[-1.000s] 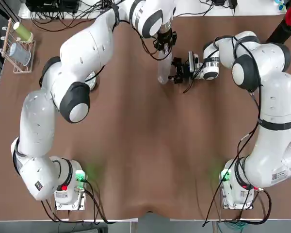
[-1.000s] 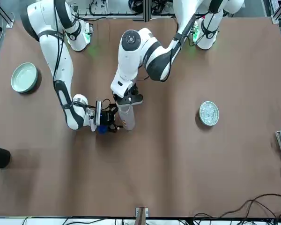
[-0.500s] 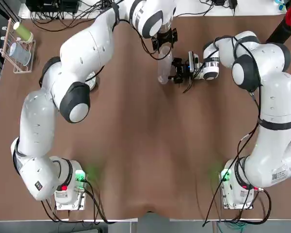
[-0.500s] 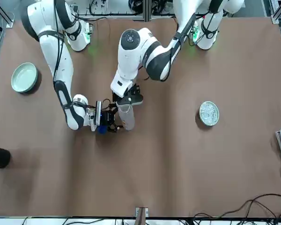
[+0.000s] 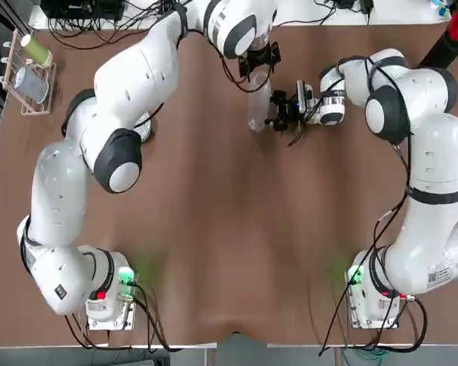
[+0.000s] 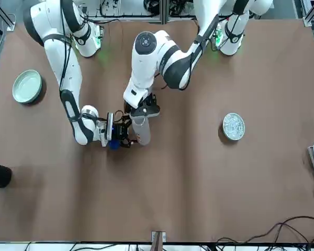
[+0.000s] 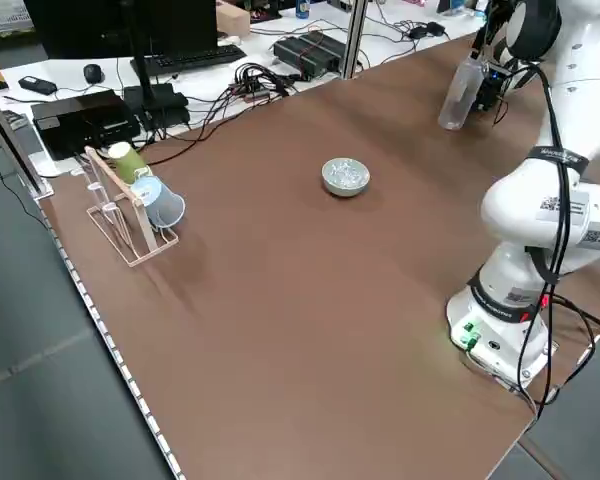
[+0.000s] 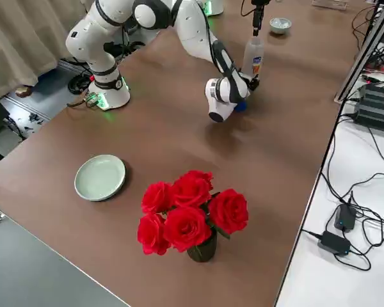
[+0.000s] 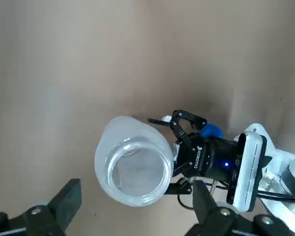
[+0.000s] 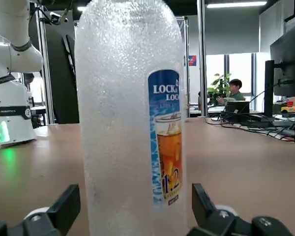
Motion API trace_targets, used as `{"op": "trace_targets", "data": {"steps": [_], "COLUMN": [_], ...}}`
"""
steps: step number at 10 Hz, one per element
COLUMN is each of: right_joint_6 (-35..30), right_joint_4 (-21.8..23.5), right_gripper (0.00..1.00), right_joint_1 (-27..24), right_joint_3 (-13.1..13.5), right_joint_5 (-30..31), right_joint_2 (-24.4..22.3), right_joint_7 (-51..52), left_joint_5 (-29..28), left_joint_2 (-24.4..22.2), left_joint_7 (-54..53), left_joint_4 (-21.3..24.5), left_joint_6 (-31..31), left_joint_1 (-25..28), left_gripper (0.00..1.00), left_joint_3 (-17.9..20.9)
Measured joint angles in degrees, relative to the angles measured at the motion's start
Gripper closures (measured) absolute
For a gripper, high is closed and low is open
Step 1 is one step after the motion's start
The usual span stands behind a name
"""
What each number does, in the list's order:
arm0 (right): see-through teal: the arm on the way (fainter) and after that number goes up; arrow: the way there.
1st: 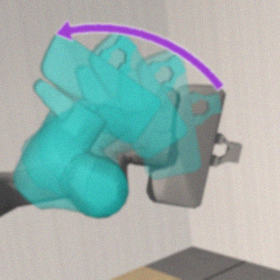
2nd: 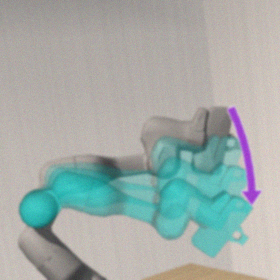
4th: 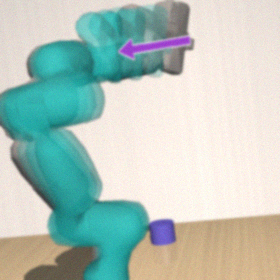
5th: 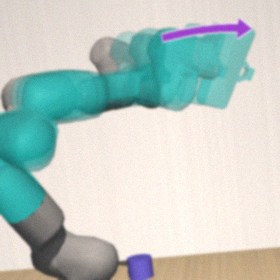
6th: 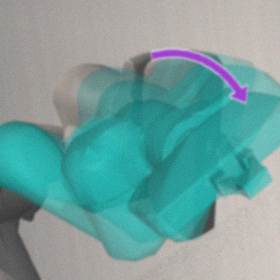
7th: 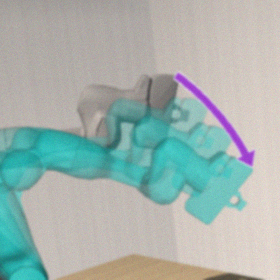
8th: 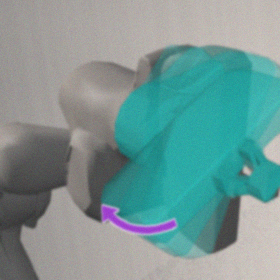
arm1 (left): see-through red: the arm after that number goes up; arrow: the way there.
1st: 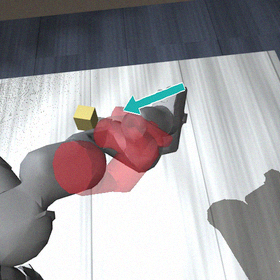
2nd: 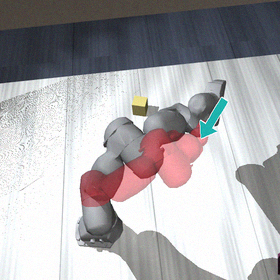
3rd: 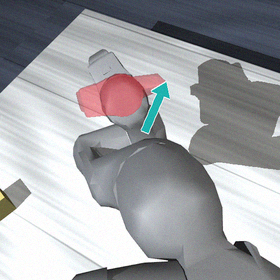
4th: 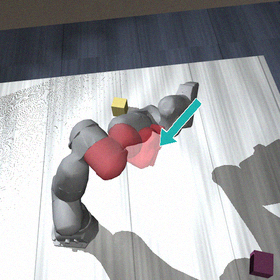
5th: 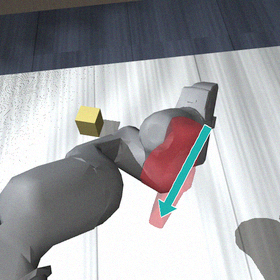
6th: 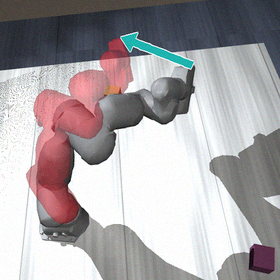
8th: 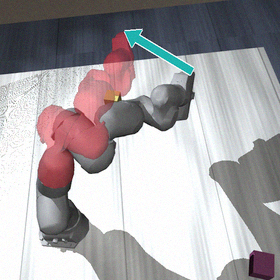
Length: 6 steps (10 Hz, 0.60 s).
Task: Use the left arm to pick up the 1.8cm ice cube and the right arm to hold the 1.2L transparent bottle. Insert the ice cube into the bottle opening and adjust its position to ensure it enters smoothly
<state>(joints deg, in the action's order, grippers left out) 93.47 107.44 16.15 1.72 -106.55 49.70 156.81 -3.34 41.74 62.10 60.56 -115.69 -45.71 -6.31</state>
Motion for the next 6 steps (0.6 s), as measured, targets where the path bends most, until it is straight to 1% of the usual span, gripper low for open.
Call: {"op": "trace_targets", "data": {"steps": [2,3,6], "right_joint_6": [-0.9,-0.9,-1.0], "right_joint_4": [-0.2,-0.4,-1.5], "right_gripper": [0.0,0.0,0.0], "right_joint_1": [-0.2,-0.6,-4.9], "right_joint_3": [0.2,0.5,1.0], "right_joint_5": [0.4,2.0,9.3], "right_joint_2": [0.0,0.0,-0.1], "right_joint_7": [0.0,0.0,-0.2], "left_joint_5": [-0.3,-0.4,-0.4], "left_joint_2": [-0.6,-1.3,-5.3], "left_joint_7": [-2.3,-4.7,-10.0], "left_joint_4": [-0.2,-0.2,-0.1], "left_joint_6": [2.1,4.3,10.4], "left_joint_1": [0.7,1.8,6.7], "left_gripper": [0.0,0.0,0.0], "left_joint_3": [0.4,0.6,0.6]}}
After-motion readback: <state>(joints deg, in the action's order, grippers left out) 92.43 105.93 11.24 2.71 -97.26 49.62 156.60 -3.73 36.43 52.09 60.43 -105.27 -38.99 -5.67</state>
